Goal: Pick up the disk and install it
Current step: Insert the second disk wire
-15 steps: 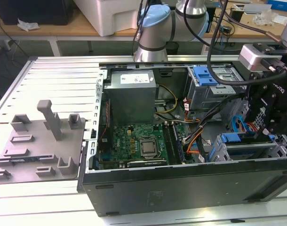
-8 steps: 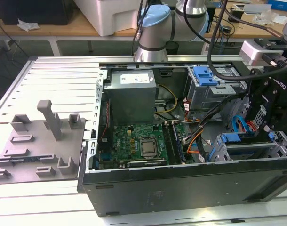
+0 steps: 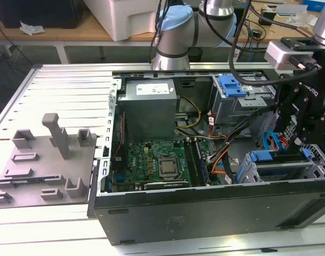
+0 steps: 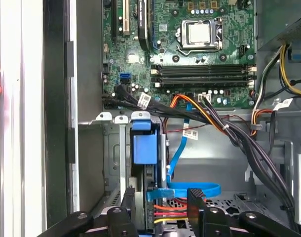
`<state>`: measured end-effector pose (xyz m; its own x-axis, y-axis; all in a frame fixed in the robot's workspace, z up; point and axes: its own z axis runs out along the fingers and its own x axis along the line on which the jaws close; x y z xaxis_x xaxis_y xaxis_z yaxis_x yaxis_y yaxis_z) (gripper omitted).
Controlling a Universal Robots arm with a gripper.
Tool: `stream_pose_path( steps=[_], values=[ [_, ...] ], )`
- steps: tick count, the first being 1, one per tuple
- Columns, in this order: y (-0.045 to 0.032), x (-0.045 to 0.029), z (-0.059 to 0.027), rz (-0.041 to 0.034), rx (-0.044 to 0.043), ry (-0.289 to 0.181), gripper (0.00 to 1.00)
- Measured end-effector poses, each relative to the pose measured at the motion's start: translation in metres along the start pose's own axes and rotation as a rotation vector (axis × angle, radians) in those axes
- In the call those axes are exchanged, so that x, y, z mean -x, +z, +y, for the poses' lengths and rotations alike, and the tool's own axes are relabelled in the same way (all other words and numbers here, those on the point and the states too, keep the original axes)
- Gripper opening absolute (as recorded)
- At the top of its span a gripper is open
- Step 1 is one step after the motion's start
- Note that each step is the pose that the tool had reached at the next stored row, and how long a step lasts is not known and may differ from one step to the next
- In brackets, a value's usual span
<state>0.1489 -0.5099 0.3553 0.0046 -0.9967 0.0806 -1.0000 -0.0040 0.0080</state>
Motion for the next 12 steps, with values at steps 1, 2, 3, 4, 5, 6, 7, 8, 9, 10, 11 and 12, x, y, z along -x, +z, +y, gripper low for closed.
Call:
stream_pose_path(
  steps=[1,2,3,4,5,6,7,8,9,10,11,12],
  values=[
    [-0.0004,0.0003,0.0034,0.0,-0.0032,0.0,0.54],
    [-0.0008,0.0009,0.0054,0.0,-0.0057,0.001,0.54],
    [-0.0012,0.0017,0.0065,-0.0001,-0.0079,0.001,0.54],
    [-0.0017,0.0027,0.0083,0.0,-0.0111,0.002,0.54],
    [-0.0019,0.0034,0.0099,0.0,-0.0133,0.002,0.54],
    [-0.0021,0.004,0.0117,0.0,-0.0153,0.002,0.54],
    [-0.0022,0.005,0.0146,0.0,-0.0184,0.002,0.54],
    [-0.0023,0.0059,0.0177,0.0,-0.0223,0.003,0.52],
    [-0.0024,0.0066,0.0207,0.0,-0.0261,0.003,0.39],
    [-0.0024,0.0068,0.0229,0.0,-0.0285,0.003,0.33],
    [-0.0023,0.007,0.0282,0.0,-0.0341,0.004,0.27],
    [-0.0023,0.0071,0.0311,0.0,-0.0373,0.004,0.21]
  ],
)
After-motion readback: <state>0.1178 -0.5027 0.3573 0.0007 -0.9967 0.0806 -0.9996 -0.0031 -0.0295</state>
